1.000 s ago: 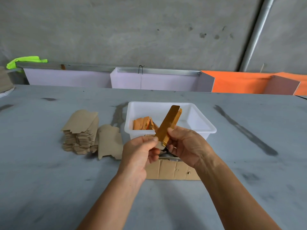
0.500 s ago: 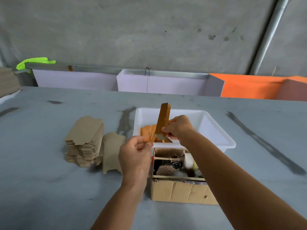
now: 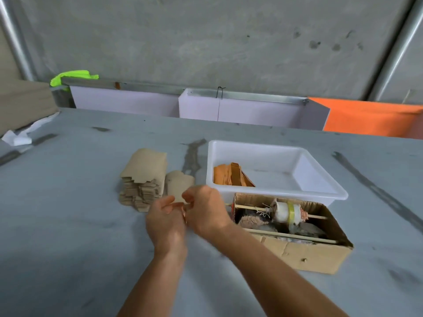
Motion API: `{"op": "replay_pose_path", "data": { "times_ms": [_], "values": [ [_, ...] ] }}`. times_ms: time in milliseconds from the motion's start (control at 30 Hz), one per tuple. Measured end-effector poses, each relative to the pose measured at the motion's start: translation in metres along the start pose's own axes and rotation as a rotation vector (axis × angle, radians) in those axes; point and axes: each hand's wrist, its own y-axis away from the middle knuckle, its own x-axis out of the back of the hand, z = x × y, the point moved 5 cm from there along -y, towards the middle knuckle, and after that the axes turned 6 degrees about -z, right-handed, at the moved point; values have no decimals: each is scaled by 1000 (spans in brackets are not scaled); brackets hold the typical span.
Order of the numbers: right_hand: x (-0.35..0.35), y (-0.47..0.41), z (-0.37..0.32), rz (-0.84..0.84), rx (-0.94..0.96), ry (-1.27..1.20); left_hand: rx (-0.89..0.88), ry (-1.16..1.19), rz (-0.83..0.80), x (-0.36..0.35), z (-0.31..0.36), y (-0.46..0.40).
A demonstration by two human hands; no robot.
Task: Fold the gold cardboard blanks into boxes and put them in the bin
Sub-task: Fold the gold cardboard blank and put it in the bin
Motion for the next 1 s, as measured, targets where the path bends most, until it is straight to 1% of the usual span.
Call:
{"op": "replay_pose_path", "data": {
  "times_ms": [33, 100, 167, 300, 400, 467, 533, 600, 633, 700, 733, 800, 833, 867, 933, 967, 1000],
  "values": [
    [-12, 1, 2, -22, -19, 37, -11, -10, 24, 6, -1, 0],
    [-33, 1, 7, -49, -30, 193, -44, -71, 79, 16, -2, -1],
    [-48, 0, 11, -47, -17, 329, -61, -133, 104, 21, -2, 1],
    [-64, -7, 12, -2, 59, 585, -35, -162, 107, 22, -4, 5],
    [-69, -8, 5, -30, 153, 739, -21, -112, 108, 24, -3, 6],
    [-67, -5, 1, -8, 182, 762, -10, -86, 104, 26, -2, 5],
    [-59, 0, -4, 27, 150, 814, -4, -62, 97, 28, -2, 4],
    [-58, 2, -4, 73, 154, 747, -10, -65, 98, 31, -2, 3],
    [-60, 4, 0, 29, 145, 719, -18, -62, 99, 33, -1, 2],
    [-58, 9, -1, -112, 123, 673, -34, -52, 101, 36, 0, 1],
    [-60, 8, 4, -127, 119, 696, -39, -51, 103, 38, 1, 0],
    [-51, 13, 3, -24, 157, 696, -60, -64, 107, 43, 4, 2],
    [-42, 22, -4, 57, 162, 690, -83, -83, 111, 46, 6, 4],
    [-34, 31, -10, 123, 164, 641, -117, -108, 110, 47, 11, 6],
    [-17, 43, -20, 308, 235, 590, -197, -148, 77, 48, 21, 10],
    [-7, 49, -22, 385, 239, 552, -233, -172, 48, 47, 25, 11],
    [0, 56, -22, 429, 254, 500, -265, -209, 21, 47, 29, 12]
  ]
}}
